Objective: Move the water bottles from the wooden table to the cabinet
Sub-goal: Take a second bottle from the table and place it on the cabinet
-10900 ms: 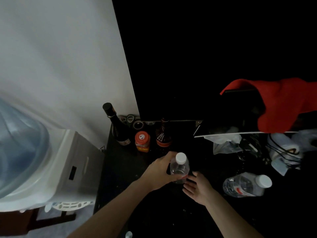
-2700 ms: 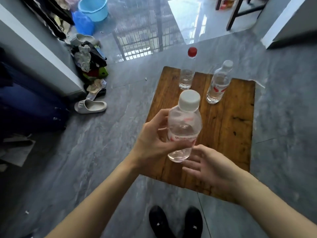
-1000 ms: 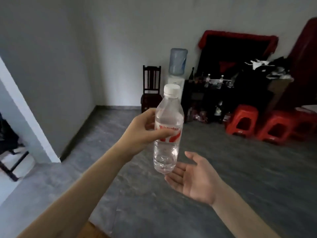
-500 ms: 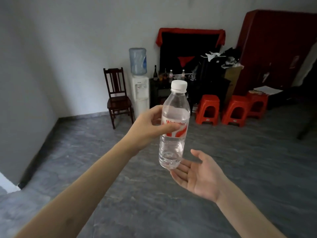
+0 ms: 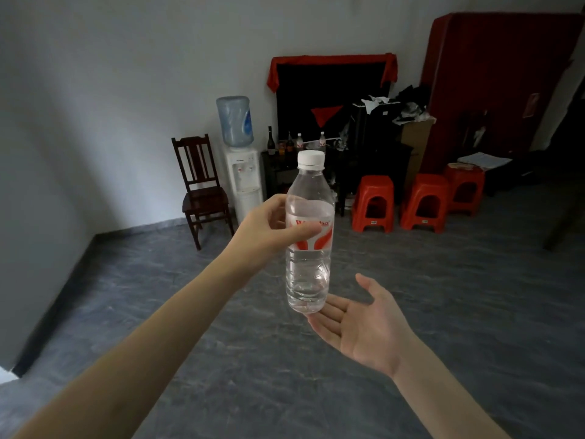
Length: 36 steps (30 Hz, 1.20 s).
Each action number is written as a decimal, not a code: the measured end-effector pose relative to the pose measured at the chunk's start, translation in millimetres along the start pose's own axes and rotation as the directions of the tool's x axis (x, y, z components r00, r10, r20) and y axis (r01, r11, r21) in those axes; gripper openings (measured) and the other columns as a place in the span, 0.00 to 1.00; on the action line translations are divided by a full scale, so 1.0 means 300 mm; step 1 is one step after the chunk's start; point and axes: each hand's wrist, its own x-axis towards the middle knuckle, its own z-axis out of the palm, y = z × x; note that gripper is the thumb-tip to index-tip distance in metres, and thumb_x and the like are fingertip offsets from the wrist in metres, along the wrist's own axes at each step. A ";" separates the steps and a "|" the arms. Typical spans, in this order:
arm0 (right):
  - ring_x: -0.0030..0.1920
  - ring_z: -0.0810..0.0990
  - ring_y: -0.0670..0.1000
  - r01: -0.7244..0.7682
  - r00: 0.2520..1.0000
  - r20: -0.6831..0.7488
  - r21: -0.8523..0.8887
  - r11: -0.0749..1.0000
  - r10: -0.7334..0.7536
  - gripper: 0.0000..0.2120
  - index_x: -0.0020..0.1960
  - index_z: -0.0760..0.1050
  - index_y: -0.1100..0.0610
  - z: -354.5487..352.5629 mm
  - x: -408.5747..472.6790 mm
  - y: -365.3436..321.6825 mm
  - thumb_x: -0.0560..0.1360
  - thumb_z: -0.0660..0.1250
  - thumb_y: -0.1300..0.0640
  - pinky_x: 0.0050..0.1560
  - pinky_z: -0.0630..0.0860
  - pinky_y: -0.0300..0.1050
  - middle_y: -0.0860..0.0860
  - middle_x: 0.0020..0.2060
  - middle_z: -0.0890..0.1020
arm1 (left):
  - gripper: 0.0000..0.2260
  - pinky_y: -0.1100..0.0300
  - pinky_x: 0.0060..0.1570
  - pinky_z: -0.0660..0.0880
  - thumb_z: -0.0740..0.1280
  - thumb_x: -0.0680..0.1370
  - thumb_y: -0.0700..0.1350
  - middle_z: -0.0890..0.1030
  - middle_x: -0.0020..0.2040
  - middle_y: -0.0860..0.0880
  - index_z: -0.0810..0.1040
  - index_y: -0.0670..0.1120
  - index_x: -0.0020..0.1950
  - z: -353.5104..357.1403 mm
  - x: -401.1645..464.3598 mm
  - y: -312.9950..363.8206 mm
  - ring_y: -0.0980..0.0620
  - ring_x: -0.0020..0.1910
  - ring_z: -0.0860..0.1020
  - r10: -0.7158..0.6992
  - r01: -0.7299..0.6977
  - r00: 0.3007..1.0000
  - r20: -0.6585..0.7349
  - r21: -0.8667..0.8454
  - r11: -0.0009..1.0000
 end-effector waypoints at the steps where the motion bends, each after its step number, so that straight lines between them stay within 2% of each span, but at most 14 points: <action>1: 0.65 0.77 0.62 0.000 1.000 0.014 0.012 1.000 0.000 0.36 0.70 0.69 0.69 -0.012 0.005 -0.015 0.78 0.58 0.38 0.65 0.73 0.54 0.65 0.64 0.78 | 0.27 0.65 0.49 0.81 0.76 0.65 0.55 0.87 0.51 0.54 0.79 0.49 0.62 0.009 0.024 -0.001 0.56 0.51 0.86 -0.005 0.005 1.000 -0.002 0.006 1.000; 5: 0.66 0.77 0.62 0.012 0.999 0.038 0.038 0.999 -0.013 0.37 0.71 0.68 0.69 -0.052 0.034 -0.083 0.78 0.59 0.39 0.67 0.72 0.53 0.65 0.65 0.77 | 0.29 0.58 0.55 0.82 0.76 0.65 0.56 0.87 0.53 0.51 0.79 0.47 0.63 0.044 0.119 -0.023 0.54 0.52 0.86 -0.023 0.023 1.000 -0.005 0.013 1.000; 8: 0.65 0.78 0.62 0.014 0.999 0.029 0.035 0.999 -0.015 0.37 0.71 0.67 0.69 -0.063 0.077 -0.152 0.78 0.59 0.38 0.66 0.72 0.54 0.66 0.65 0.77 | 0.27 0.59 0.53 0.83 0.77 0.66 0.55 0.87 0.52 0.52 0.79 0.47 0.63 0.061 0.189 -0.047 0.54 0.52 0.86 -0.033 0.034 0.999 -0.010 0.012 0.999; 12: 0.65 0.78 0.62 0.015 1.000 0.018 0.025 1.000 -0.015 0.37 0.71 0.67 0.69 -0.059 0.165 -0.241 0.78 0.58 0.38 0.67 0.72 0.53 0.66 0.64 0.78 | 0.20 0.60 0.53 0.82 0.77 0.72 0.48 0.87 0.52 0.51 0.79 0.47 0.62 0.047 0.307 -0.087 0.54 0.52 0.86 -0.035 0.036 0.999 -0.016 0.023 0.999; 16: 0.65 0.78 0.62 0.022 1.000 -0.003 0.014 1.000 -0.022 0.37 0.70 0.68 0.69 -0.046 0.290 -0.338 0.78 0.58 0.38 0.66 0.72 0.53 0.65 0.64 0.78 | 0.19 0.58 0.54 0.83 0.77 0.74 0.47 0.87 0.52 0.50 0.78 0.47 0.62 0.013 0.456 -0.138 0.52 0.52 0.86 -0.019 0.020 0.999 -0.027 0.025 0.999; 24: 0.64 0.78 0.62 0.002 0.998 -0.059 -0.052 0.999 -0.005 0.37 0.71 0.67 0.69 0.020 0.611 -0.595 0.77 0.57 0.38 0.66 0.73 0.52 0.66 0.63 0.79 | 0.29 0.51 0.56 0.83 0.78 0.64 0.61 0.86 0.53 0.50 0.79 0.50 0.61 -0.104 0.832 -0.302 0.50 0.53 0.86 0.015 -0.015 0.999 -0.038 -0.001 1.000; 28: 0.65 0.78 0.62 0.018 0.997 -0.078 -0.084 0.996 -0.025 0.38 0.70 0.68 0.69 0.072 0.768 -0.744 0.77 0.58 0.37 0.67 0.72 0.52 0.66 0.63 0.79 | 0.28 0.55 0.53 0.82 0.81 0.65 0.58 0.86 0.53 0.50 0.78 0.51 0.60 -0.166 1.031 -0.344 0.50 0.52 0.86 0.013 -0.014 1.000 -0.018 -0.037 0.999; 31: 0.65 0.78 0.62 0.035 0.995 -0.088 -0.074 0.997 -0.041 0.38 0.70 0.68 0.69 0.094 0.865 -0.836 0.77 0.58 0.36 0.68 0.71 0.52 0.66 0.62 0.79 | 0.23 0.60 0.49 0.81 0.78 0.68 0.54 0.86 0.52 0.51 0.78 0.50 0.59 -0.187 1.158 -0.367 0.52 0.51 0.86 0.012 -0.012 1.000 -0.011 -0.075 0.997; 36: 0.63 0.79 0.61 0.046 0.986 -0.159 -0.070 0.996 -0.056 0.37 0.67 0.71 0.69 0.102 1.024 -0.944 0.76 0.59 0.37 0.63 0.74 0.50 0.65 0.60 0.81 | 0.24 0.56 0.52 0.83 0.81 0.68 0.54 0.86 0.53 0.54 0.78 0.52 0.59 -0.216 1.328 -0.441 0.51 0.52 0.86 0.005 -0.003 0.999 0.033 -0.043 0.999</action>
